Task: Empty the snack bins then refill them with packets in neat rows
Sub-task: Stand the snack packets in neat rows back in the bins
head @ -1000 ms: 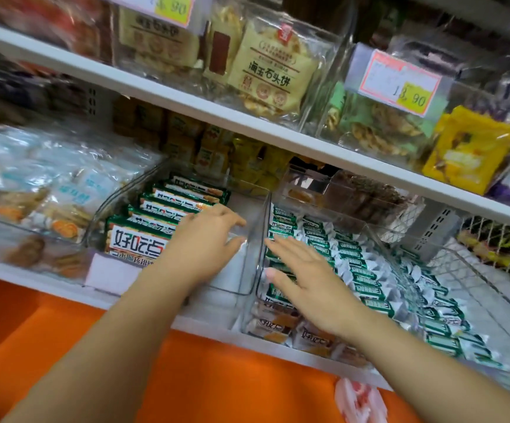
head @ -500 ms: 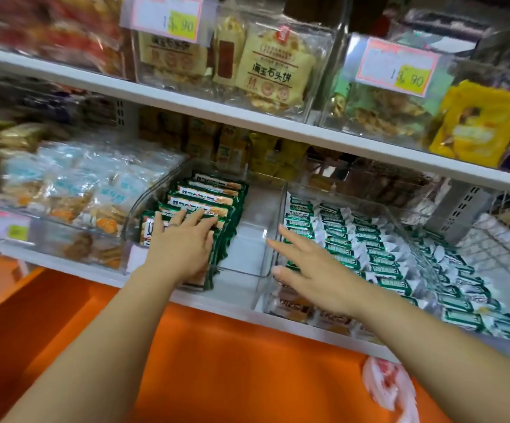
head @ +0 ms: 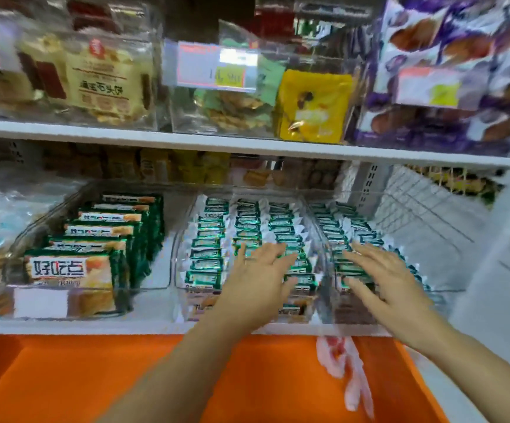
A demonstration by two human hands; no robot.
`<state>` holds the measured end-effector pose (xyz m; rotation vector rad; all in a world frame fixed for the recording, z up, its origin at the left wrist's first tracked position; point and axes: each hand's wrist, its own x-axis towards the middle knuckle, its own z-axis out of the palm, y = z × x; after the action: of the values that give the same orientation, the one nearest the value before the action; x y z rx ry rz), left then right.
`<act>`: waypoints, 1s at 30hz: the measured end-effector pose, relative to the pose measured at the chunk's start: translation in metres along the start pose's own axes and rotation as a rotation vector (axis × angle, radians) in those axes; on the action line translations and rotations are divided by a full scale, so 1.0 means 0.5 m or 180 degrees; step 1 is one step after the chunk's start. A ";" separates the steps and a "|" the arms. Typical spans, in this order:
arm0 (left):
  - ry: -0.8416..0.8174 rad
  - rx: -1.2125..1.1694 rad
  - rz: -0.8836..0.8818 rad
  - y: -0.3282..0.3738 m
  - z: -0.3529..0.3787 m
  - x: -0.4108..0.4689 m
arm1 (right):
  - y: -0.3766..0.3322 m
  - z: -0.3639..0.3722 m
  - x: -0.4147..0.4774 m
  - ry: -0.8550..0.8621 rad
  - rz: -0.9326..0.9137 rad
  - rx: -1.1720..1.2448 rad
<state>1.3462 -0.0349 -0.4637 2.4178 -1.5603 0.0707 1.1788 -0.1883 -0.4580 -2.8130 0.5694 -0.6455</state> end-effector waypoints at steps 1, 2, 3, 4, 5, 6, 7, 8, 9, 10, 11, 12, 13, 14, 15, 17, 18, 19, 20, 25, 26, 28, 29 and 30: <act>-0.0144 0.0018 0.0003 0.018 0.007 0.015 | 0.027 -0.008 -0.010 0.0007 0.0149 -0.0013; -0.0288 0.0040 -0.0009 0.032 0.015 0.028 | 0.054 -0.014 -0.020 -0.0012 0.0277 -0.0035; -0.0443 0.0074 -0.0036 0.043 0.023 0.040 | 0.079 -0.020 -0.031 -0.0070 0.0391 -0.0039; -0.0589 0.0125 -0.0076 0.049 0.032 0.048 | 0.102 -0.023 -0.041 -0.0117 0.0444 -0.0025; -0.0707 0.0199 -0.0115 0.054 0.038 0.055 | 0.122 -0.024 -0.051 -0.0134 0.0456 -0.0013; -0.0798 0.0283 -0.0149 0.056 0.040 0.060 | 0.137 -0.026 -0.059 -0.0156 0.0460 -0.0014; -0.0883 0.0347 -0.0180 0.057 0.039 0.065 | 0.147 -0.029 -0.065 -0.0208 0.0481 -0.0014; -0.0955 0.0374 -0.0215 0.058 0.034 0.068 | 0.153 -0.031 -0.069 -0.0256 0.0487 -0.0034; -0.0984 0.0376 -0.0259 0.060 0.026 0.072 | 0.164 -0.029 -0.075 -0.0315 0.0506 -0.0021; -0.0911 0.0373 -0.0306 0.063 0.015 0.077 | 0.177 -0.023 -0.081 -0.0352 0.0504 -0.0003; -0.0683 0.0355 -0.0358 0.069 0.004 0.083 | 0.186 -0.017 -0.085 -0.0361 0.0479 -0.0014; -0.0329 0.0317 -0.0404 0.079 -0.005 0.092 | 0.196 -0.011 -0.085 -0.0330 0.0433 -0.0054; 0.0054 0.0273 -0.0407 0.094 -0.015 0.101 | 0.202 -0.009 -0.081 -0.0295 0.0402 -0.0086; 0.0340 0.0249 -0.0336 0.113 -0.022 0.113 | 0.204 -0.008 -0.076 -0.0312 0.0383 -0.0082; 0.0428 0.0276 -0.0188 0.136 -0.027 0.128 | 0.204 -0.010 -0.071 -0.0365 0.0359 -0.0047; -0.0002 0.0591 0.0150 0.181 -0.026 0.165 | 0.214 -0.013 -0.062 -0.0383 0.0308 -0.0017; -0.0411 0.0823 0.0238 0.201 -0.023 0.185 | 0.220 -0.015 -0.059 -0.0357 0.0289 -0.0023; -0.0832 0.1022 0.0242 0.216 -0.020 0.204 | 0.225 -0.018 -0.059 -0.0324 0.0298 -0.0013; -0.1175 0.1153 0.0184 0.226 -0.020 0.224 | 0.230 -0.018 -0.059 -0.0282 0.0299 -0.0002; -0.2070 0.1302 -0.0114 0.219 -0.022 0.289 | 0.245 -0.017 -0.059 -0.0295 0.0226 -0.0034; -0.2119 0.1269 -0.0139 0.215 -0.021 0.293 | 0.248 -0.015 -0.058 -0.0294 0.0224 -0.0009; -0.2132 0.1398 -0.0145 0.210 -0.018 0.297 | 0.250 -0.011 -0.057 -0.0314 0.0259 0.0034; -0.2142 0.1491 -0.0155 0.210 -0.017 0.298 | 0.252 -0.008 -0.056 -0.0318 0.0264 0.0024; -0.2177 0.1554 -0.0178 0.212 -0.017 0.300 | 0.252 -0.006 -0.056 -0.0311 0.0275 0.0023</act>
<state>1.3147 -0.2071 -0.4078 3.0785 -1.9131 -0.4935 1.1135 -0.2914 -0.5004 -2.7775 0.6643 -0.4897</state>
